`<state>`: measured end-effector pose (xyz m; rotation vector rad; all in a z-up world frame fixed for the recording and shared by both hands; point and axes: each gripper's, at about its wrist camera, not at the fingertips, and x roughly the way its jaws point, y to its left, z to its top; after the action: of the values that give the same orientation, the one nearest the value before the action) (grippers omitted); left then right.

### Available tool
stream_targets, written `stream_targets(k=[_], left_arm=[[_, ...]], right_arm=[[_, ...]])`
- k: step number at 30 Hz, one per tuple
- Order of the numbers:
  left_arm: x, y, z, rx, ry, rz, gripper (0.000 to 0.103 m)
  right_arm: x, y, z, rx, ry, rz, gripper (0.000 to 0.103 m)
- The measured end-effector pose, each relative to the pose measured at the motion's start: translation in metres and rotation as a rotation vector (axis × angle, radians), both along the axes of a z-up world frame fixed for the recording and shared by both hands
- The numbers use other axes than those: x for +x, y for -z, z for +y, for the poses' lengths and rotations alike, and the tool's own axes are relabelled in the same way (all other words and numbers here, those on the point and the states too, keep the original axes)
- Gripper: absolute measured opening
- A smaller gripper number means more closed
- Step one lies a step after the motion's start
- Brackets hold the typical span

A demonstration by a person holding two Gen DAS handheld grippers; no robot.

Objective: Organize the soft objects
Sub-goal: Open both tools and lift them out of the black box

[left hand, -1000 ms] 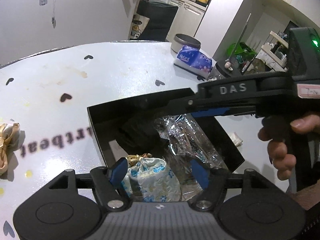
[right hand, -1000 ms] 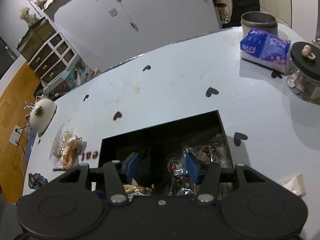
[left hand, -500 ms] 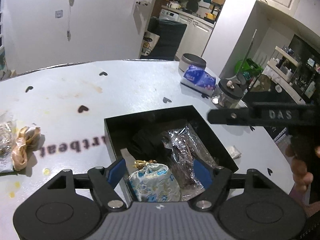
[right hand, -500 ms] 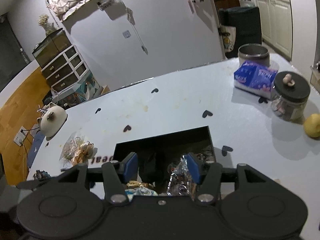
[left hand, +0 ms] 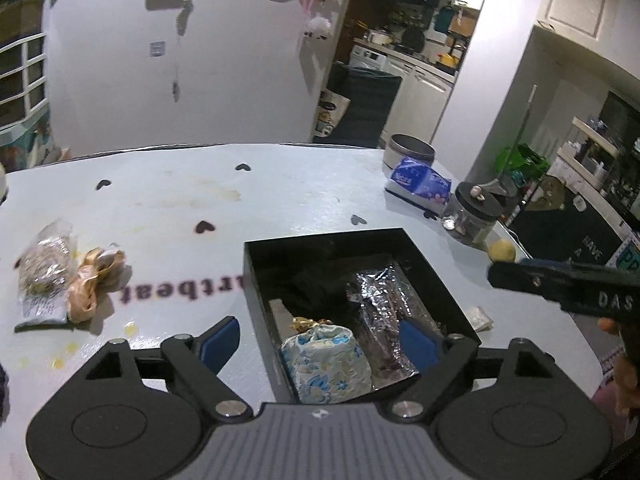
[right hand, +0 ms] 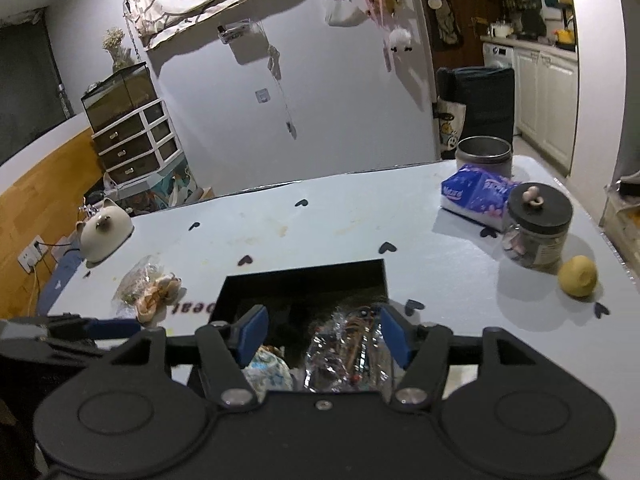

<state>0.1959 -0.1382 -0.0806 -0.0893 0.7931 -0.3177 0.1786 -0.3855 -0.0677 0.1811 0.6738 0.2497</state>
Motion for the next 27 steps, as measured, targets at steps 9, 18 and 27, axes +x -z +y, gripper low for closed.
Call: stream_targets(k=[9,18,27], left_arm=[[-0.014,-0.003,0.012,-0.017,-0.064,-0.041,0.103],[-0.019,-0.003,0.029,-0.001,-0.088,-0.054,0.103],[-0.019,-0.007,0.072,-0.011,-0.113,-0.06,0.103]], right_arm=[[-0.026,0.001,0.001,-0.078,0.019,-0.065,0.088],[-0.036,0.002,0.009,-0.124,0.081,-0.12,0.103],[-0.039,0.003,0.038,-0.136,0.128,-0.122,0.103]])
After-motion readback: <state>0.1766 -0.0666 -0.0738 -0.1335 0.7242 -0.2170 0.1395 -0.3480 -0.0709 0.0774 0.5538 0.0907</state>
